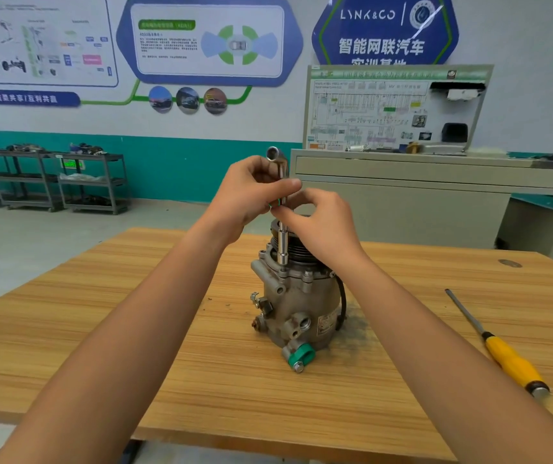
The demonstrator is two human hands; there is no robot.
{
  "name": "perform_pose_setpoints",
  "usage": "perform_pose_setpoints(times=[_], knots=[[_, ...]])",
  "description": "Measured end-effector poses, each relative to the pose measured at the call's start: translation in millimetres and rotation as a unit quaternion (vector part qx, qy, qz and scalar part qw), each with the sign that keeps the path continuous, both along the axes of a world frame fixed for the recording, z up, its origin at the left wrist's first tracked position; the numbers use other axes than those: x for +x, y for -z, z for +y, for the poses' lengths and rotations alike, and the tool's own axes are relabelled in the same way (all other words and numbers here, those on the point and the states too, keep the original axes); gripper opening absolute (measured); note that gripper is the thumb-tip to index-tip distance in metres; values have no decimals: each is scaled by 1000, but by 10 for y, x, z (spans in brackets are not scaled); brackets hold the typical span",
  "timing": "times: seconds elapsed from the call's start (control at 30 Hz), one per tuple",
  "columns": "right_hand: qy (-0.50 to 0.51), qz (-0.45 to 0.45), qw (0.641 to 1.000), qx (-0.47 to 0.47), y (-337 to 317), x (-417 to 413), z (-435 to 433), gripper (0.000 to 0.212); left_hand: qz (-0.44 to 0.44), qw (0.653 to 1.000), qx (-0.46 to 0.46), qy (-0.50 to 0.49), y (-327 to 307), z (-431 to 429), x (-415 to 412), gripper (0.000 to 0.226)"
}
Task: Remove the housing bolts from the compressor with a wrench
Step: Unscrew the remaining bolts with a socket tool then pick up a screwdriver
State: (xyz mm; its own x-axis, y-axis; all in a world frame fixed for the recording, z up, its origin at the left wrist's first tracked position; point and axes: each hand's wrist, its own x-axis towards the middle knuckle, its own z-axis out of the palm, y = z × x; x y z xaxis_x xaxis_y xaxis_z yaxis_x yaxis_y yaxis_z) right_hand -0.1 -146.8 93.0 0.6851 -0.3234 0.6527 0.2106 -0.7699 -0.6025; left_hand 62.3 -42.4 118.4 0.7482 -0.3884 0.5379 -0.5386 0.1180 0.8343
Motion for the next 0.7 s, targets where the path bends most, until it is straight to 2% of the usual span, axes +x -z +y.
perform_pose_setpoints(times=[0.1,0.17,0.3,0.37,0.43,0.47,0.57,0.63,0.7], knots=[[-19,2,1000,1,-8,-7,14,21,11,1000,-3,27,-8,38,-25,15],[-28,-4,999,39,-7,-19,21,24,15,999,-10,43,26,98,-31,17],[-37,-25,994,102,-48,-23,-15,20,55,995,-65,-55,396,212,-67,10],[-39,-31,992,112,-75,-22,-29,20,65,994,8,-88,717,195,-115,8],[-39,-44,991,119,-92,-30,-33,18,33,988,113,-97,984,140,-156,8],[-35,-55,991,119,-97,-42,-36,16,10,985,137,-108,1062,112,-160,9],[-29,-91,989,110,-118,-109,-74,4,-68,972,157,-161,1100,38,-127,16],[-24,-99,989,111,-136,-170,-113,6,-135,953,186,-194,1075,-20,-108,20],[-19,-93,989,111,-146,-231,-153,8,-162,947,180,-211,1057,-62,-103,19]])
